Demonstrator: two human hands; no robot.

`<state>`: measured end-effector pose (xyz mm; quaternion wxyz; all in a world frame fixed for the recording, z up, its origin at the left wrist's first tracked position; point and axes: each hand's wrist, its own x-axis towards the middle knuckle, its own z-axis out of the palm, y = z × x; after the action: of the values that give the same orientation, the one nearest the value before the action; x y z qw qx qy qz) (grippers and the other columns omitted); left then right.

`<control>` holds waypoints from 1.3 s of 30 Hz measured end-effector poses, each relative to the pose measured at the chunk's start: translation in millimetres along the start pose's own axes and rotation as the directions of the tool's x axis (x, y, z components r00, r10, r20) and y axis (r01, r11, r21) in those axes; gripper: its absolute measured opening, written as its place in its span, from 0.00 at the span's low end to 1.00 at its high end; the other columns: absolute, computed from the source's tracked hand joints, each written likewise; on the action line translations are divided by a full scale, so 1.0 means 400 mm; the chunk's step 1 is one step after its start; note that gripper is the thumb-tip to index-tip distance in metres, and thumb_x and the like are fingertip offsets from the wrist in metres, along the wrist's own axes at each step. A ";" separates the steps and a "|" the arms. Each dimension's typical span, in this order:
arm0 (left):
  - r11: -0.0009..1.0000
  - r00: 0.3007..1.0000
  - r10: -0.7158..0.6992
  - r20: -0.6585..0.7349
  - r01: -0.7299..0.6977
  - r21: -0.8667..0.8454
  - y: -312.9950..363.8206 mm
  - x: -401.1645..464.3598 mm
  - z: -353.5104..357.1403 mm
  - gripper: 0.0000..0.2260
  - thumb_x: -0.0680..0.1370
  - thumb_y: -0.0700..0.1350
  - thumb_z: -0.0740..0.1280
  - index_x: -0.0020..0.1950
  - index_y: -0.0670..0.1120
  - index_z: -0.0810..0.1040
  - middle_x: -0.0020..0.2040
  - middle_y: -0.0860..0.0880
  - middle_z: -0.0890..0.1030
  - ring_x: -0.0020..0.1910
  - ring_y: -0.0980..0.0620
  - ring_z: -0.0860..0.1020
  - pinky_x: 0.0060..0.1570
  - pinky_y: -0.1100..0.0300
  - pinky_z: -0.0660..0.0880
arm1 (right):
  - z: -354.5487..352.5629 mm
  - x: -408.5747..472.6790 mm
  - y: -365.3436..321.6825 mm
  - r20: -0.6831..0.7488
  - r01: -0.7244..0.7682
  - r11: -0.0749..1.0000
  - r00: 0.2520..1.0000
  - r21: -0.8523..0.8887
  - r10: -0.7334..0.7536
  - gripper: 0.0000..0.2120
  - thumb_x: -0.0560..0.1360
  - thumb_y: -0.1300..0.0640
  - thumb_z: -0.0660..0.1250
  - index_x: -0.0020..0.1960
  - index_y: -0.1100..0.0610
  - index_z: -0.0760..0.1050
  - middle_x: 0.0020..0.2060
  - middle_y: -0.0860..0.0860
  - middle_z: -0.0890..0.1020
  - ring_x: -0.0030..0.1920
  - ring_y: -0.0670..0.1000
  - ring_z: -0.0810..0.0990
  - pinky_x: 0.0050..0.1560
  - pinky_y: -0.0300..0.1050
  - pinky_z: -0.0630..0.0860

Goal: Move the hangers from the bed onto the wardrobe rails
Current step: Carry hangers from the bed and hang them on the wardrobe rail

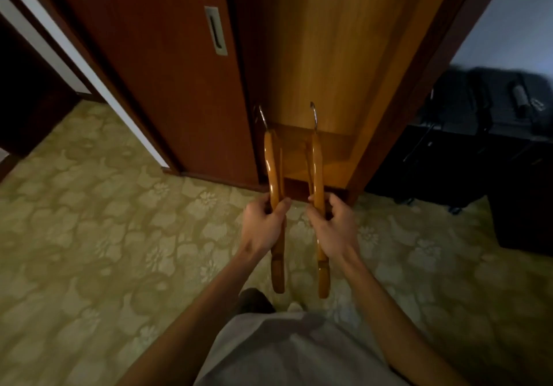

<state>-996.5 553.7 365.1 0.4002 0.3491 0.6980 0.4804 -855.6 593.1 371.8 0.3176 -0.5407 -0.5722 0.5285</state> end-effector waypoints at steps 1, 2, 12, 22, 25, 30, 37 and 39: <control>1.000 1.000 0.013 -0.004 -0.013 0.008 0.015 0.046 -0.003 0.11 0.81 0.45 0.67 0.42 0.39 0.79 0.29 0.50 0.77 0.26 0.56 0.74 0.26 0.64 0.72 | 0.005 0.048 -0.020 -0.007 0.004 1.000 1.000 -0.008 -0.004 0.05 0.78 0.57 0.69 0.52 0.49 0.77 0.30 0.48 0.75 0.26 0.42 0.70 0.25 0.37 0.69; 1.000 1.000 0.022 -0.005 -0.022 0.016 0.029 0.093 -0.007 0.11 0.81 0.45 0.68 0.44 0.38 0.79 0.30 0.50 0.78 0.27 0.57 0.75 0.27 0.64 0.72 | 0.011 0.095 -0.041 -0.014 0.010 1.000 1.000 -0.014 -0.010 0.05 0.78 0.57 0.69 0.52 0.50 0.78 0.30 0.48 0.75 0.25 0.42 0.70 0.26 0.37 0.69; 0.986 0.982 0.166 0.091 -0.167 0.000 0.213 0.640 -0.085 0.13 0.81 0.46 0.67 0.41 0.39 0.80 0.31 0.51 0.79 0.30 0.54 0.77 0.32 0.60 0.74 | 0.114 0.590 -0.283 -0.040 0.050 0.999 0.998 -0.021 -0.051 0.03 0.79 0.53 0.68 0.53 0.47 0.77 0.36 0.46 0.78 0.37 0.44 0.77 0.37 0.37 0.74; 0.961 0.932 0.275 0.237 -0.262 -0.084 0.588 1.119 -0.166 0.17 0.82 0.56 0.63 0.47 0.43 0.81 0.34 0.45 0.80 0.33 0.49 0.78 0.36 0.59 0.75 | 0.166 1.036 -0.626 -0.236 0.184 0.983 0.954 -0.018 -0.183 0.01 0.79 0.52 0.67 0.49 0.48 0.78 0.39 0.46 0.81 0.42 0.43 0.80 0.42 0.34 0.70; 0.951 0.921 0.304 0.245 -0.277 -0.139 0.712 1.192 -0.160 0.17 0.84 0.56 0.60 0.51 0.46 0.82 0.33 0.47 0.78 0.34 0.45 0.75 0.39 0.53 0.73 | 0.136 1.118 -0.744 -0.283 0.243 0.969 0.927 -0.048 -0.246 0.03 0.79 0.53 0.67 0.49 0.50 0.79 0.39 0.48 0.81 0.42 0.44 0.80 0.37 0.30 0.69; 0.910 0.886 0.406 0.223 -0.370 -0.185 0.920 1.278 -0.134 0.15 0.85 0.54 0.58 0.55 0.48 0.81 0.35 0.46 0.77 0.35 0.45 0.75 0.41 0.51 0.73 | 0.065 1.216 -0.951 -0.332 0.351 0.932 0.872 -0.091 -0.360 0.04 0.79 0.53 0.67 0.50 0.51 0.81 0.39 0.47 0.82 0.39 0.40 0.79 0.39 0.34 0.70; 0.845 0.839 0.522 0.154 -0.484 -0.229 1.210 1.338 -0.076 0.14 0.82 0.55 0.63 0.47 0.49 0.82 0.29 0.55 0.80 0.35 0.52 0.82 0.45 0.54 0.80 | -0.055 1.283 -1.185 -0.408 0.471 0.875 0.781 -0.112 -0.473 0.08 0.77 0.51 0.68 0.42 0.53 0.79 0.37 0.51 0.86 0.38 0.47 0.85 0.44 0.44 0.79; 0.828 0.823 0.549 0.144 -0.512 -0.227 1.276 1.347 -0.061 0.11 0.81 0.53 0.65 0.43 0.50 0.81 0.28 0.56 0.80 0.36 0.52 0.82 0.48 0.53 0.79 | -0.088 1.293 -1.233 -0.435 0.484 0.865 0.756 -0.133 -0.490 0.09 0.76 0.51 0.68 0.42 0.55 0.80 0.38 0.54 0.86 0.40 0.52 0.85 0.46 0.49 0.81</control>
<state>-1200.7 1164.5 734.9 0.3488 0.5400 0.4823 0.5950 -1072.7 1166.7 740.2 0.5654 -0.4833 -0.6056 0.2828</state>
